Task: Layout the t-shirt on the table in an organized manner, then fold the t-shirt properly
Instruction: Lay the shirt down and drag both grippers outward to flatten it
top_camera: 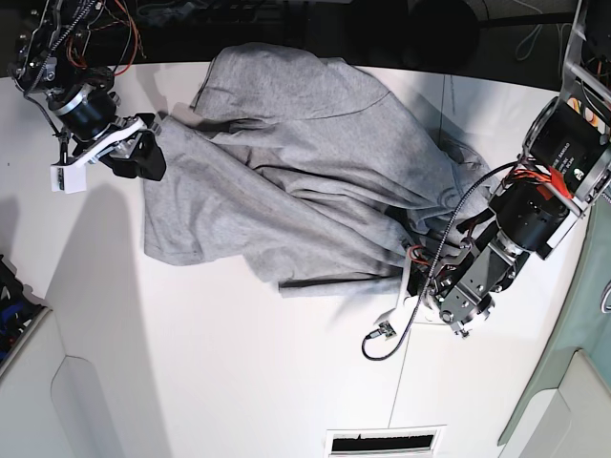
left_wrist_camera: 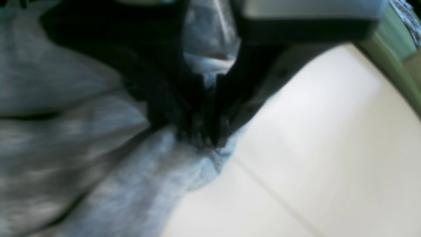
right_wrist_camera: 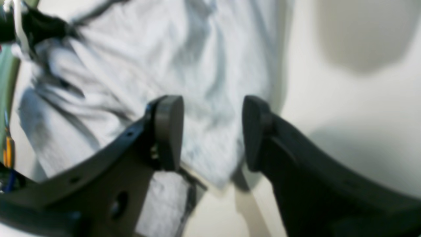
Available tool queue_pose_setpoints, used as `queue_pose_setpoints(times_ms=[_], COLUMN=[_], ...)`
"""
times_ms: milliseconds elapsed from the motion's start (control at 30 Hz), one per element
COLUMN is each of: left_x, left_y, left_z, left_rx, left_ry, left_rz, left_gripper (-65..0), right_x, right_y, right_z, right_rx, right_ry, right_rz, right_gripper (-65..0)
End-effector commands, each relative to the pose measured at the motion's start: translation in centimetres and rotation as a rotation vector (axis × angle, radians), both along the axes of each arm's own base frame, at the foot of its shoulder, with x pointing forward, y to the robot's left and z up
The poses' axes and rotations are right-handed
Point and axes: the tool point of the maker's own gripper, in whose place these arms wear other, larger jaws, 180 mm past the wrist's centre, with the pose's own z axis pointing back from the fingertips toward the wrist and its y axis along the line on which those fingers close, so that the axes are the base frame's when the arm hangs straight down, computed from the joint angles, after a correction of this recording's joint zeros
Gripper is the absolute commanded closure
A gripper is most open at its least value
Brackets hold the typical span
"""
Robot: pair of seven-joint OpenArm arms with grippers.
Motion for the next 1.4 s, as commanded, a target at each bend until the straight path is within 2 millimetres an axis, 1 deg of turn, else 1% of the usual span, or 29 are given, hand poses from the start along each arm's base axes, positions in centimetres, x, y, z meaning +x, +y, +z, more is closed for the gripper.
queue_pose_setpoints(times_ms=[0,67,133,200,267,333,400,433,500,567,667,700,800,900,1000,1100,1133,1167,1200,1267,1333,1367], left_x=[1.8,2.6,3.4,3.8,3.4,2.6,2.1,1.9,1.3,0.2,-2.4,-3.2,-5.2,-7.6,-10.3,-12.4,-13.0,-13.6,-14.2,-15.3,-15.8,-15.8], left_y=[-0.8,-1.4,-1.5,-1.0,-0.3,0.5,2.0,2.9,5.6,8.5,12.5,13.5,16.6,18.8,20.6,21.5,21.5,21.5,21.4,20.9,20.2,19.7], left_z=[2.3,4.1,6.5,8.4,9.7,10.3,10.5,10.6,10.4,9.9,8.6,8.3,7.7,6.6,4.7,2.3,1.5,0.5,-0.4,-2.1,-3.2,-3.5], left_rx=[-0.031,-0.098,-0.174,-0.205,-0.240,-0.285,-0.305,-0.314,-0.331,-0.353,-0.385,-0.394,-0.418,-0.445,-0.454,-0.449,-0.449,-0.441,-0.436,-0.438,-0.443,-0.454], left_ry=[-0.057,-0.104,-0.161,-0.201,-0.214,-0.205,-0.217,-0.225,-0.242,-0.242,-0.206,-0.202,-0.215,-0.210,-0.183,-0.144,-0.124,-0.100,-0.081,-0.043,-0.018,-0.020], left_rz=[-0.016,-0.002,0.025,0.034,0.049,0.067,0.105,0.131,0.221,0.325,0.469,0.499,0.606,0.701,0.785,0.838,0.856,0.873,0.888,0.914,0.926,0.925], left_gripper=[-7.9,-7.9,-7.9,-7.9,-7.9,-7.9,-7.9,-7.9,-8.3,-13.6,-23.4,-25.3,-25.9,-25.9,-25.9,-25.8,-25.8,-25.5,-23.8,-14.0,-4.6,-1.0], right_x=[1.5,2.7,4.3,6.0,7.7,9.5,11.6,12.6,14.6,16.2,17.8,18.3,19.4,19.2,18.2,17.3,17.1,17.0,16.8,16.7,16.7,16.8], right_y=[-0.1,0.2,0.5,0.9,1.5,2.0,2.8,3.4,5.0,6.8,8.9,9.4,10.5,11.1,11.6,12.8,13.0,13.3,13.4,13.5,13.4,13.3], right_z=[2.1,3.4,4.6,5.7,6.5,6.8,6.4,6.1,5.2,4.1,2.1,1.4,-0.5,-2.7,-4.5,-5.0,-5.2,-5.2,-5.3,-5.4,-5.4,-5.4], right_rx=[0.026,0.056,0.060,0.047,0.018,-0.023,-0.070,-0.091,-0.124,-0.141,-0.172,-0.182,-0.215,-0.233,-0.228,-0.196,-0.194,-0.195,-0.197,-0.197,-0.198,-0.201], right_ry=[-0.088,-0.140,-0.184,-0.221,-0.248,-0.263,-0.262,-0.259,-0.247,-0.226,-0.179,-0.163,-0.115,-0.047,0.007,0.019,0.021,0.021,0.023,0.026,0.025,0.023], right_rz=[-0.013,-0.017,-0.014,-0.012,-0.004,0.005,0.019,0.038,0.082,0.126,0.183,0.195,0.227,0.265,0.296,0.342,0.353,0.360,0.364,0.367,0.367,0.366], right_gripper=[-29.0,-29.0,-29.0,-29.0,-29.0,-29.0,-29.0,-29.0,-29.0,-29.0,-29.0,-29.0,-29.0,-29.0,-29.0,-28.6,-26.1,-22.6,-18.3,-8.9,0.0,0.0])
